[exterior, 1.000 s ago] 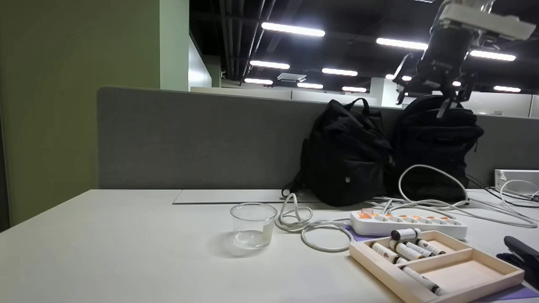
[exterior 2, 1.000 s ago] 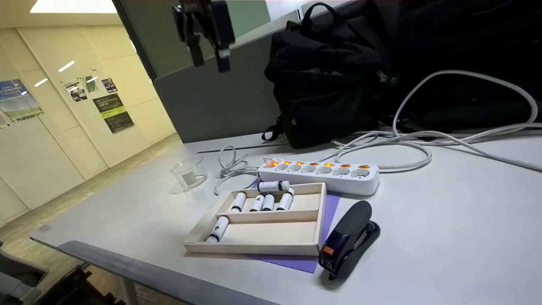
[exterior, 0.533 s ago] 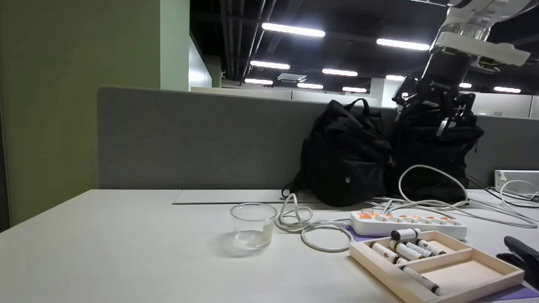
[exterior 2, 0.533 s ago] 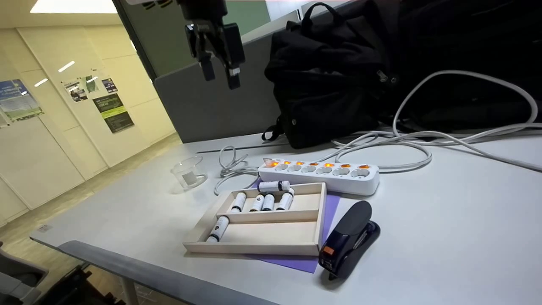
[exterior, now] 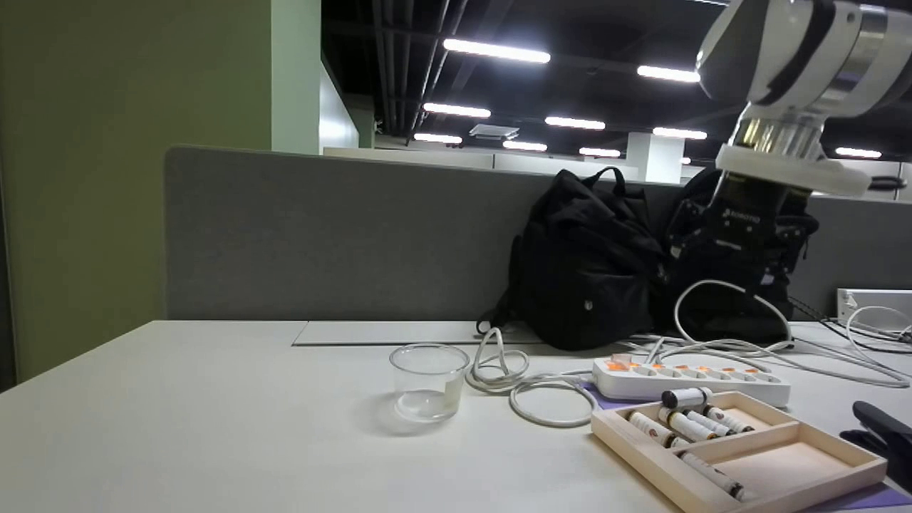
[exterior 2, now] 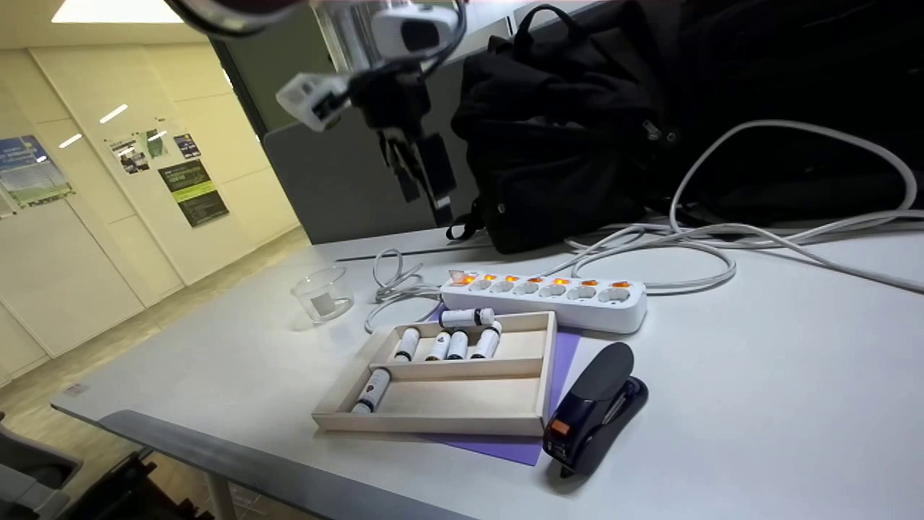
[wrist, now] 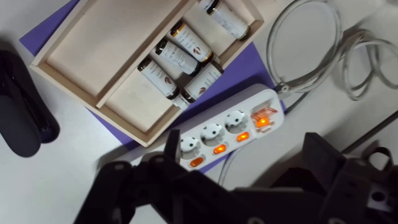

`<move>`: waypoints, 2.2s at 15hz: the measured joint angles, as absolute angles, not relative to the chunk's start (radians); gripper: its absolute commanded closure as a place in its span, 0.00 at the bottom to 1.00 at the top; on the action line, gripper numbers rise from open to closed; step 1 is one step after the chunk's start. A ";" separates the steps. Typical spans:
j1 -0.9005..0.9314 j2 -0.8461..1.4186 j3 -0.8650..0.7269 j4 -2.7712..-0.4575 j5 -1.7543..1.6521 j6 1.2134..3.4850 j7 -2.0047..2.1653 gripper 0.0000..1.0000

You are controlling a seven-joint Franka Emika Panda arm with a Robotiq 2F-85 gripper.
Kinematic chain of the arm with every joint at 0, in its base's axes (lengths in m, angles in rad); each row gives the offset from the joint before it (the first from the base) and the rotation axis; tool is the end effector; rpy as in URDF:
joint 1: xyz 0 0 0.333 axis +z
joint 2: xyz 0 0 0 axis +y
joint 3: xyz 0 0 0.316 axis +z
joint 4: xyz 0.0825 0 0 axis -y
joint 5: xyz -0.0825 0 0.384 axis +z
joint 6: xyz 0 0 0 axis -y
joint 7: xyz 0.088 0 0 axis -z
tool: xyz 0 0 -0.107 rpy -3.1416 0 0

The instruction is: Remove one bottle from the tray and place it inside the container on the left

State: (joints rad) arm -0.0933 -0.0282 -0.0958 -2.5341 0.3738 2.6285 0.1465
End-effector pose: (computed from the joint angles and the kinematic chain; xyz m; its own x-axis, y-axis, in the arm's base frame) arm 0.4571 -0.0963 0.2947 0.7905 -0.6102 0.0527 -0.5851 -0.7778 -0.2294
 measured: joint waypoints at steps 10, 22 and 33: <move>-0.035 0.407 -0.054 -2.492 0.517 2.954 0.487 0.06; -0.041 0.432 -0.016 -2.387 0.648 2.859 0.507 0.94; -0.033 0.100 0.015 -2.302 0.664 2.231 0.380 0.93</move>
State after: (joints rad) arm -0.0332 0.1004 0.0149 -2.3024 0.6640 2.2308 0.3797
